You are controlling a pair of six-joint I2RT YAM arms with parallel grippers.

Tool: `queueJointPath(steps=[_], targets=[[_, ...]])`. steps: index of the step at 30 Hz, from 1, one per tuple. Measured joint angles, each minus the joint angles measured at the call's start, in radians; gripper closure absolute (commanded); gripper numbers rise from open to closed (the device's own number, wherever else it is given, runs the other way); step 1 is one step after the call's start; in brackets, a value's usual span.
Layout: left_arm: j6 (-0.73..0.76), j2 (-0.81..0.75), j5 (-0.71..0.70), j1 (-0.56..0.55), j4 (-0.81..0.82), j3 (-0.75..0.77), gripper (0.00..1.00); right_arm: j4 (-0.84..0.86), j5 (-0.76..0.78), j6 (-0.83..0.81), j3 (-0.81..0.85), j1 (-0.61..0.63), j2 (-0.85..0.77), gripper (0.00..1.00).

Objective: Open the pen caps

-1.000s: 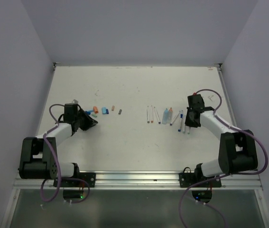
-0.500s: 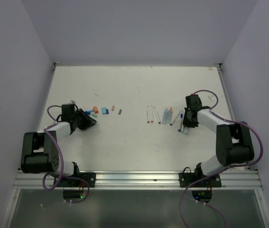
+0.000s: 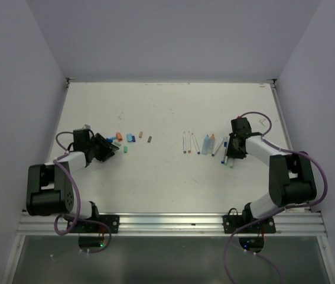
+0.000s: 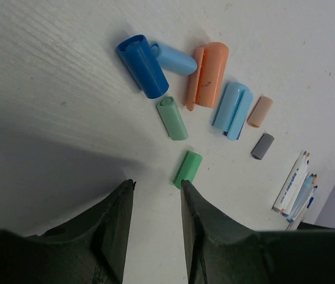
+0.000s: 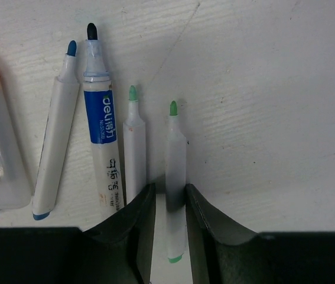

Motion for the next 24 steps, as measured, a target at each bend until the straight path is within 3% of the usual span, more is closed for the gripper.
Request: queueJointPath(steps=[3,15,18,19,21,22,23,24], targets=[[-0.005,-0.02,0.02,0.0,0.006,-0.001,0.53,0.001,-0.004,0.0,0.0,0.0,0.0,0.59],[-0.032,-0.15,0.126,-0.004,0.088,-0.06,0.47,-0.009,-0.011,0.0,0.001,0.0,-0.082,0.45],[-0.039,-0.166,0.142,-0.031,0.108,-0.074,0.43,-0.021,-0.009,0.0,0.004,0.0,-0.138,0.38],[-0.039,-0.167,0.144,-0.049,0.116,-0.074,0.37,-0.028,-0.01,0.0,0.006,0.0,-0.157,0.36],[-0.042,-0.167,0.158,-0.096,0.138,-0.074,0.34,-0.046,-0.012,0.0,0.007,0.0,-0.196,0.27],[-0.044,-0.167,0.163,-0.122,0.146,-0.074,0.32,-0.057,-0.015,-0.003,0.008,0.0,-0.216,0.18],[-0.045,-0.167,0.169,-0.148,0.153,-0.074,0.31,-0.066,-0.019,-0.003,0.008,0.001,-0.235,0.01],[-0.048,-0.167,0.175,-0.173,0.161,-0.074,0.29,-0.072,-0.021,-0.001,0.008,0.005,-0.252,0.01]])
